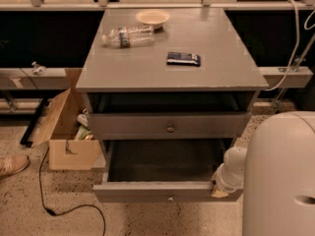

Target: Open middle drawer

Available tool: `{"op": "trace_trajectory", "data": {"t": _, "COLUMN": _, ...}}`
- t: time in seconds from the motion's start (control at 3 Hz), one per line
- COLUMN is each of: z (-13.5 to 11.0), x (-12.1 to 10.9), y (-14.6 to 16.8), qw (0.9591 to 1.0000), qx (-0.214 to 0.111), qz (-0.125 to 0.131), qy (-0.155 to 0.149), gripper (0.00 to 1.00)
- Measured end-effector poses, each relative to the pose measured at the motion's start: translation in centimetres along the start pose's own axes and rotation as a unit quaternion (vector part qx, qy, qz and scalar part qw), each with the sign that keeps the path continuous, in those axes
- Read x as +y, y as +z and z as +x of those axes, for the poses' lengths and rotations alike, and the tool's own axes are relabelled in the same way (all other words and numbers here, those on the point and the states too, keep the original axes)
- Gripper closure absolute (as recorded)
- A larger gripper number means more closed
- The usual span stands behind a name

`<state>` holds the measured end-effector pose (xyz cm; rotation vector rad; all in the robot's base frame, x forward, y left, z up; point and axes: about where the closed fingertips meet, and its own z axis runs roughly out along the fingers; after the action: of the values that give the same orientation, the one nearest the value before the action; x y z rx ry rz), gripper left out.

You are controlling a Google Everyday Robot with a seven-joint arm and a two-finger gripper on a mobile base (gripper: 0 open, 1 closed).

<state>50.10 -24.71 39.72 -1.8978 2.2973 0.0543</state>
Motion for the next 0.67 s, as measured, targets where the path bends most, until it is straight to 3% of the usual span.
{"op": "trace_trajectory", "data": {"t": 0.33, "z": -0.26, "x": 0.03, "y": -0.14, "qw": 1.0000, "qx": 0.000, "qz": 0.000, "qy": 0.000, "gripper": 1.00}}
{"op": "trace_trajectory", "data": {"t": 0.67, "z": -0.26, "x": 0.03, "y": -0.13, "qw": 1.0000, "qx": 0.000, "qz": 0.000, "qy": 0.000, "gripper": 0.85}}
